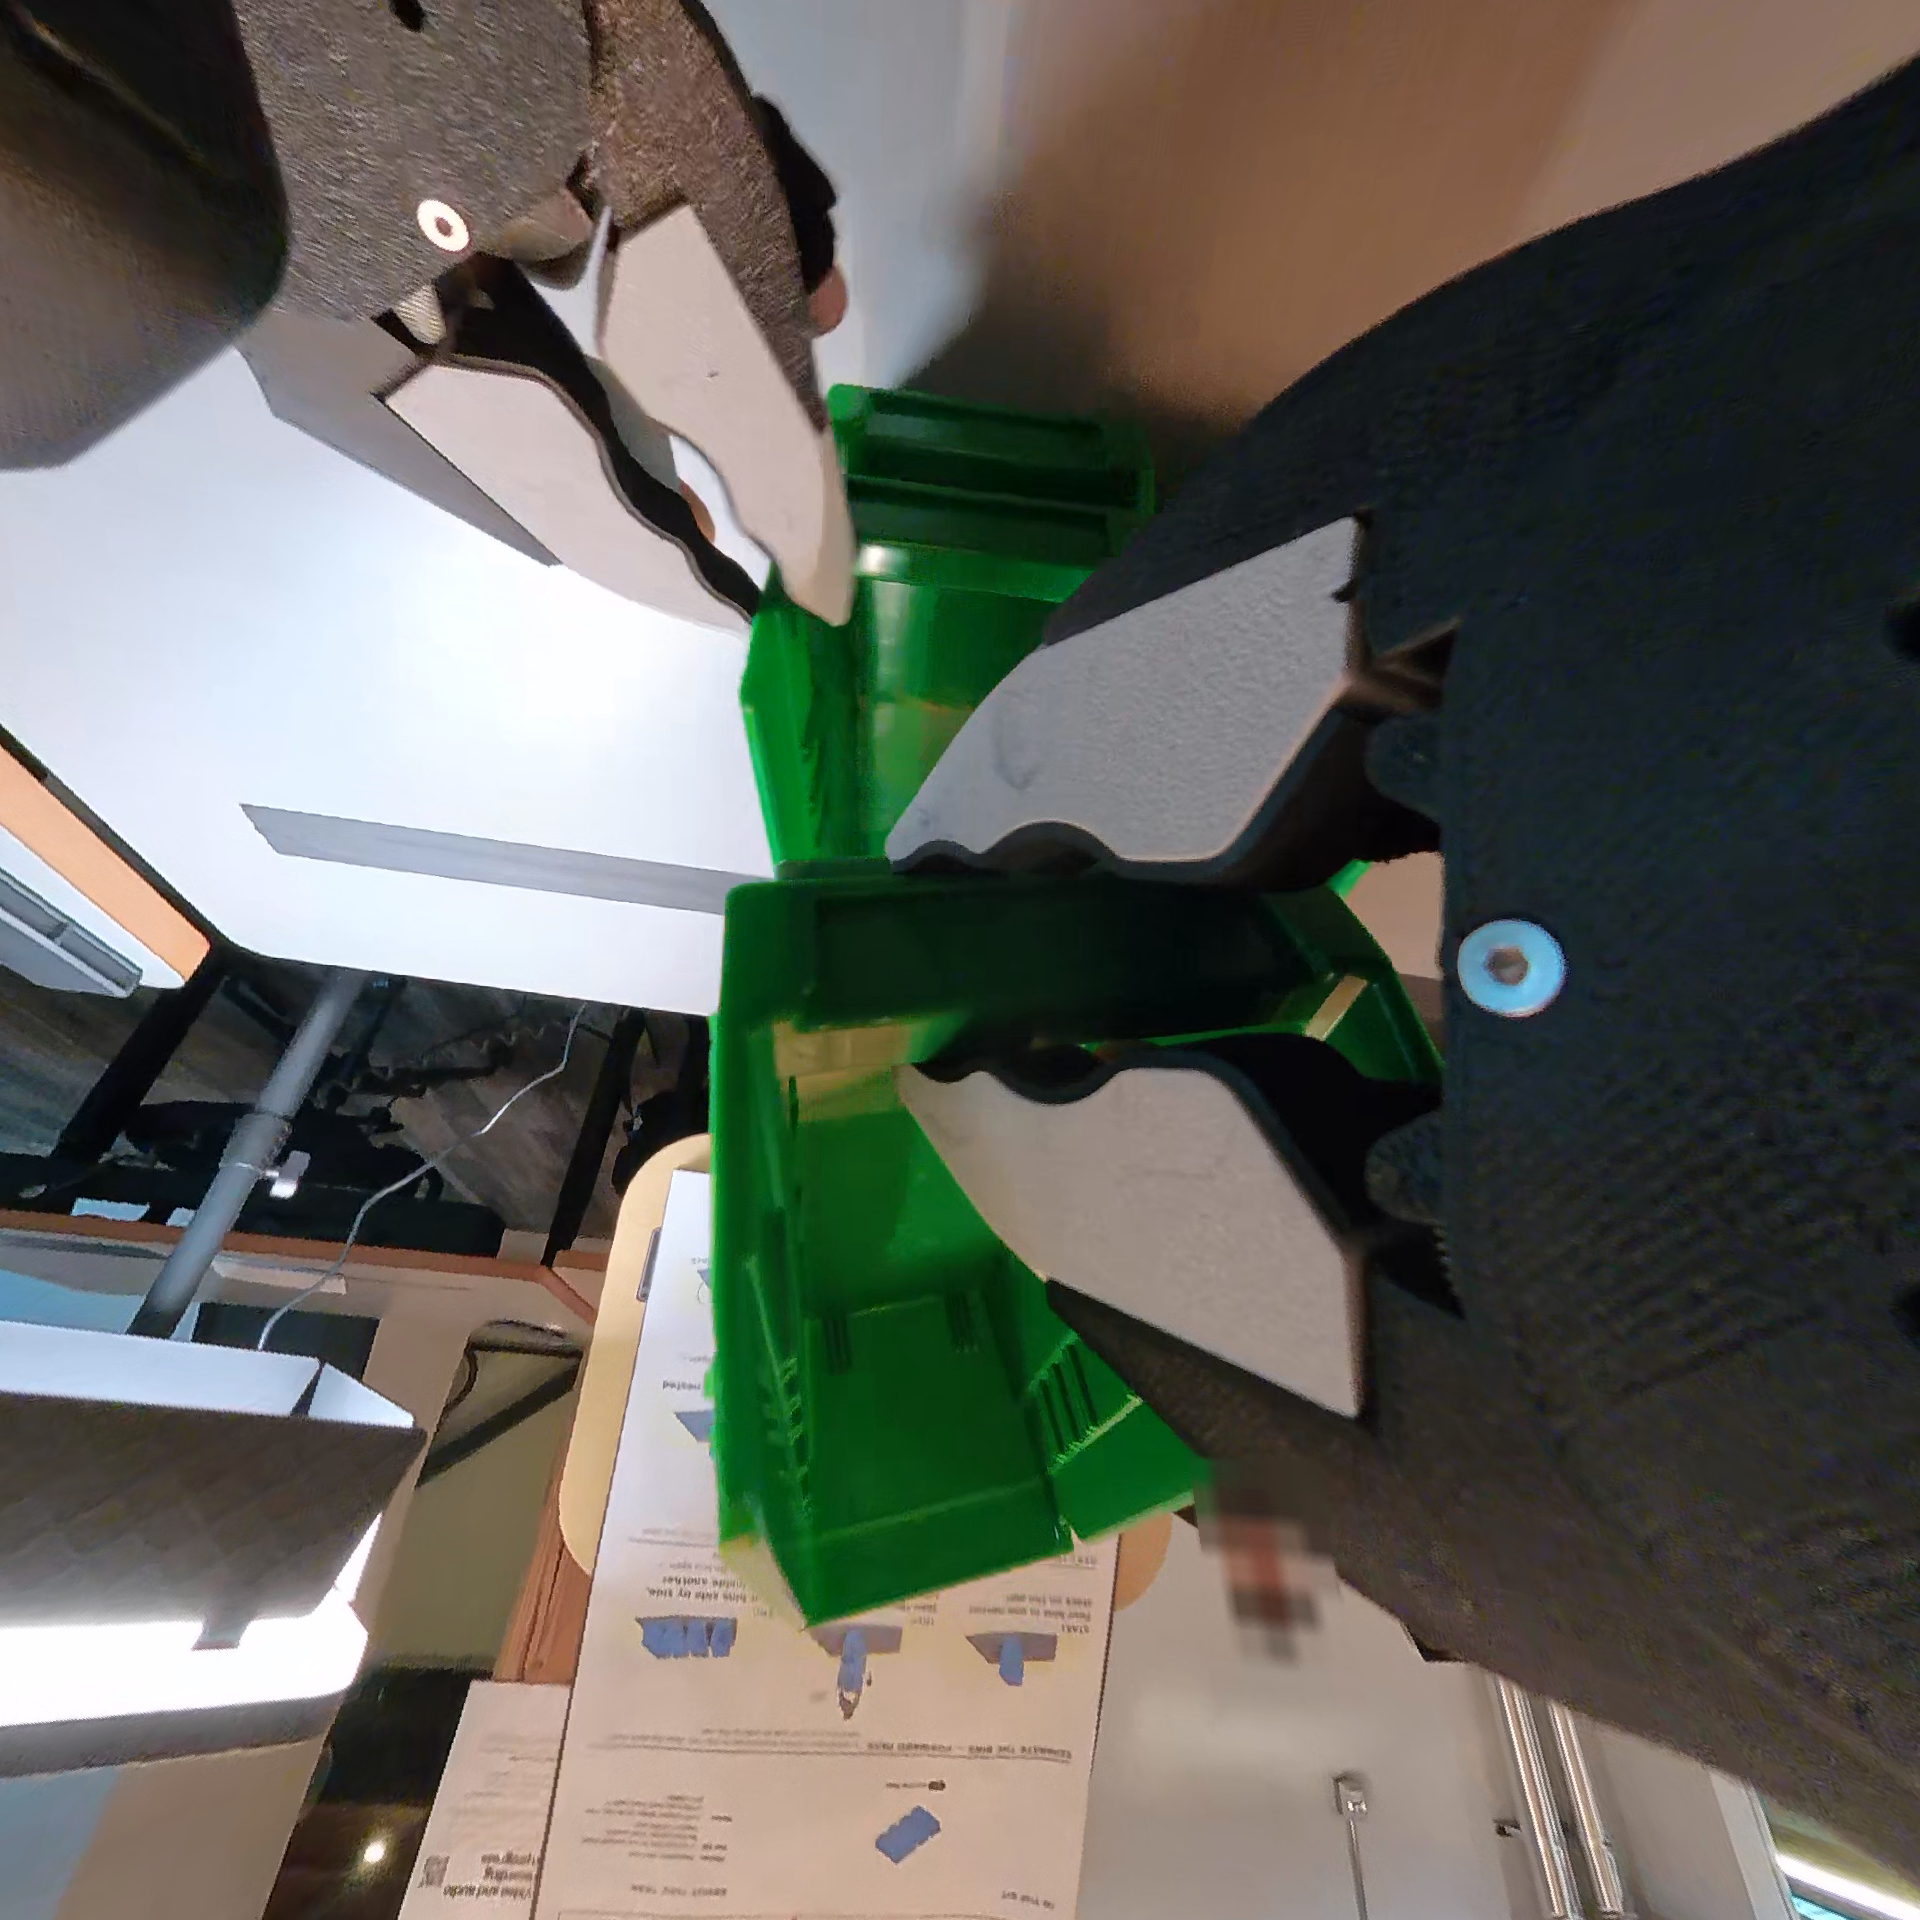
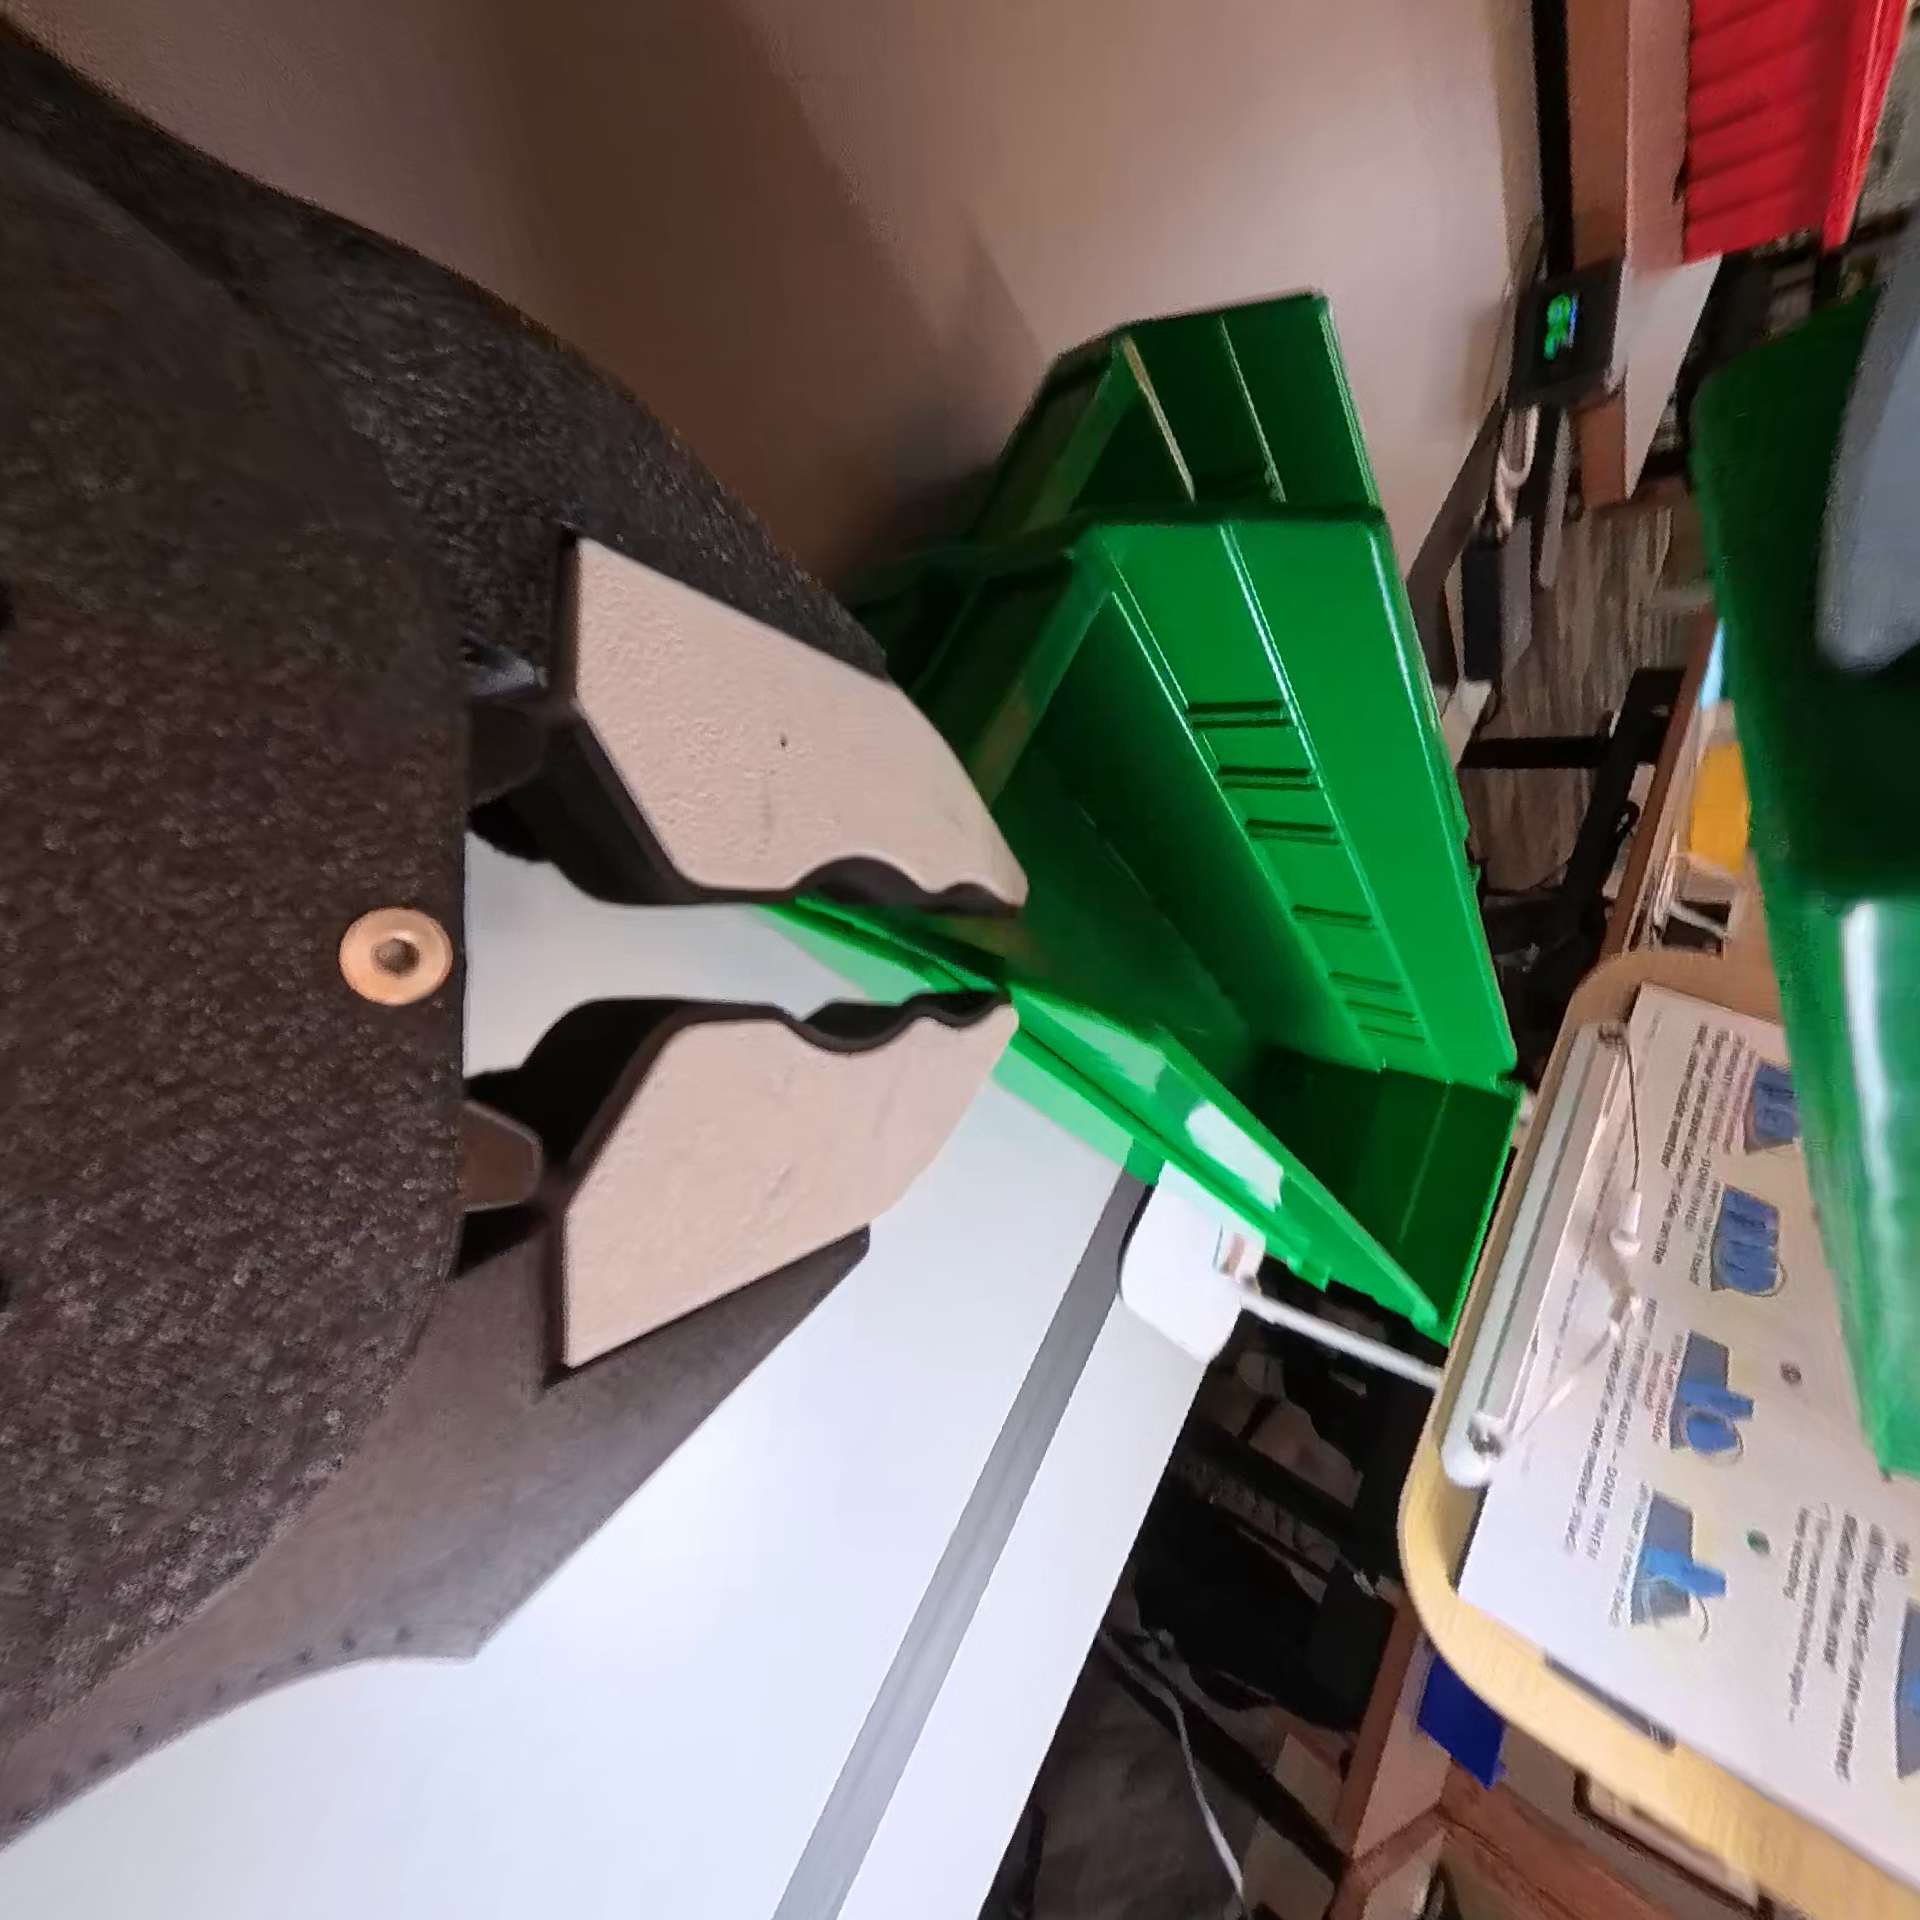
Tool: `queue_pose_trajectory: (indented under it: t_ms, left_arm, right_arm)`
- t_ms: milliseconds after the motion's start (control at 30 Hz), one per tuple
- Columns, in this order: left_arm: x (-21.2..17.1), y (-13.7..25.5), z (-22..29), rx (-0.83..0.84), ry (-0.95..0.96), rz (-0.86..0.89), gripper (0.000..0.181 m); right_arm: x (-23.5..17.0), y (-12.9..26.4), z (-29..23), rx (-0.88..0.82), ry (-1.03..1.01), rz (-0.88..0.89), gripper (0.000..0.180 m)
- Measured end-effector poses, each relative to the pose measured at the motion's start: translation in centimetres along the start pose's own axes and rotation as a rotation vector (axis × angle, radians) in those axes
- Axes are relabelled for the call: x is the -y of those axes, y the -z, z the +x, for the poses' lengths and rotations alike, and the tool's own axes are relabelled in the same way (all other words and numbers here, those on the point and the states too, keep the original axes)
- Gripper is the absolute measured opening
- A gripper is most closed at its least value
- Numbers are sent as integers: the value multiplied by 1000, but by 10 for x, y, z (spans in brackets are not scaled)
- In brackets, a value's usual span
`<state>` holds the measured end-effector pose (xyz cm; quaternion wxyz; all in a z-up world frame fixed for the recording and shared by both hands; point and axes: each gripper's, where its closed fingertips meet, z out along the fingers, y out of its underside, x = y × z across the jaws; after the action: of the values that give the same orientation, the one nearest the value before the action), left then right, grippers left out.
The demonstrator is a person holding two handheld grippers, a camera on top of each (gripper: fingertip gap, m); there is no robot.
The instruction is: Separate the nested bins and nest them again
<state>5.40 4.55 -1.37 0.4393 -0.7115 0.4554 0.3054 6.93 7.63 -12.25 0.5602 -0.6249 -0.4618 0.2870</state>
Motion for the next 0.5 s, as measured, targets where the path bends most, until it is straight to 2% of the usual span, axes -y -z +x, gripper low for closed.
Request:
queue_pose_trajectory:
  t_ms: [67,100,267,500]
  left_arm:
    - [0,-3,4,-13,-1,-8,31]
    - [-1,-5,6,-19,-2,-14,31]
    - [-7,-19,19,-64,-27,-56,31]
    - [-23,-41,44,-148,-86,-150,31]
  right_arm:
    - [1,4,-13,54,-29,-25,50]
    - [3,8,-17,72,-41,-32,62]
    - [15,40,-17,42,-67,20,73]
    - [14,82,-10,11,-100,52,77]
